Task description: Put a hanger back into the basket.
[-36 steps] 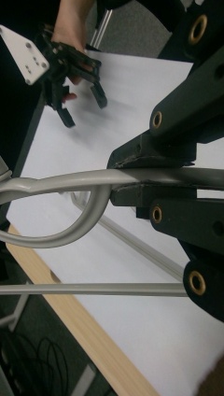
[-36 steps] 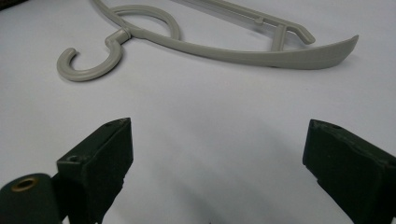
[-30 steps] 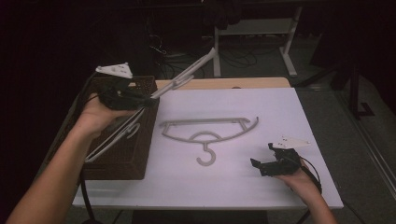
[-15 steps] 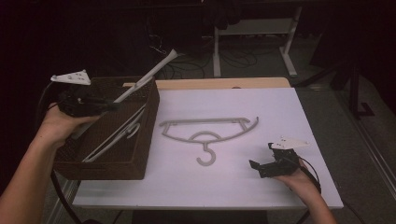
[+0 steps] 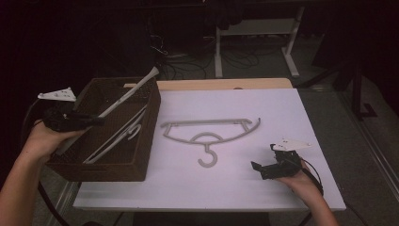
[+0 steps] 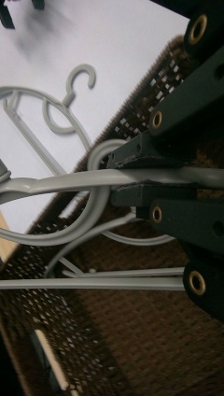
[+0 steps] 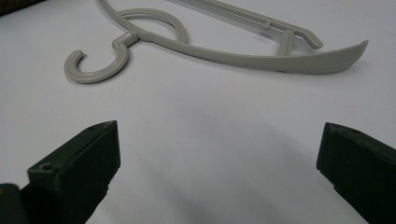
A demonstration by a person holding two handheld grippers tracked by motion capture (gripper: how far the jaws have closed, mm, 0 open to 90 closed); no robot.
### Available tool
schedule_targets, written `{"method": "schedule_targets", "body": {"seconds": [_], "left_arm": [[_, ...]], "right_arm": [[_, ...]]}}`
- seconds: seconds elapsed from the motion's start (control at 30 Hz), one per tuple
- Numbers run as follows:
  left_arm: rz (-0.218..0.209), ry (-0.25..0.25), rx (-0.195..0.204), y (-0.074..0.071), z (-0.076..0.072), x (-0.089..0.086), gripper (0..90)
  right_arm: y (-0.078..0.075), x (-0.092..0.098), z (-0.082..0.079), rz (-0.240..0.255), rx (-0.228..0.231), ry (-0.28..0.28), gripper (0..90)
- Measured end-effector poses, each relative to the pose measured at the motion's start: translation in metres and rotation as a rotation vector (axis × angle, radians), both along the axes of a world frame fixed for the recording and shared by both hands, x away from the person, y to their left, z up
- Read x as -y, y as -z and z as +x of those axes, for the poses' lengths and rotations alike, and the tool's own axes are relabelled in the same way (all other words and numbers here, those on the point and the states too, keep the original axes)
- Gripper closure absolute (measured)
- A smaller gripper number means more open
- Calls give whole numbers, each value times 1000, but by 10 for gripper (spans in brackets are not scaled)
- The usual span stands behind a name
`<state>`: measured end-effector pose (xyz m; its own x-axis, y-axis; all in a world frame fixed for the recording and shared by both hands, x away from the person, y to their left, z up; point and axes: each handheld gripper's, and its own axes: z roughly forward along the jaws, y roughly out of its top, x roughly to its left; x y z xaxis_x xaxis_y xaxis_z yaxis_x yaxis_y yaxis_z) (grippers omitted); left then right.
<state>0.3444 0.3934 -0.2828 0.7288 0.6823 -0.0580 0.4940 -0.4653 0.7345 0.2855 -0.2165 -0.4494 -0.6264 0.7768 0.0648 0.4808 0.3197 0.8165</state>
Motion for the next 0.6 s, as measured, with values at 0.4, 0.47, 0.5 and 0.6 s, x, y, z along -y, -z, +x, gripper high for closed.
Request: {"method": "schedule_targets", "body": {"seconds": [0.4, 0.47, 0.5, 0.6], "left_arm": [[17, -56, -57, 27, 4, -16, 819], [15, -52, -63, 31, 4, -18, 820], [17, -56, -72, 33, 4, -18, 820], [55, -57, -93, 42, 6, -19, 820]], "right_arm": [[1, 0, 0, -5, -3, 4, 0], [1, 0, 0, -5, -3, 4, 0], [1, 0, 0, -5, -3, 5, 0], [1, 0, 0, -4, -1, 5, 0]]}}
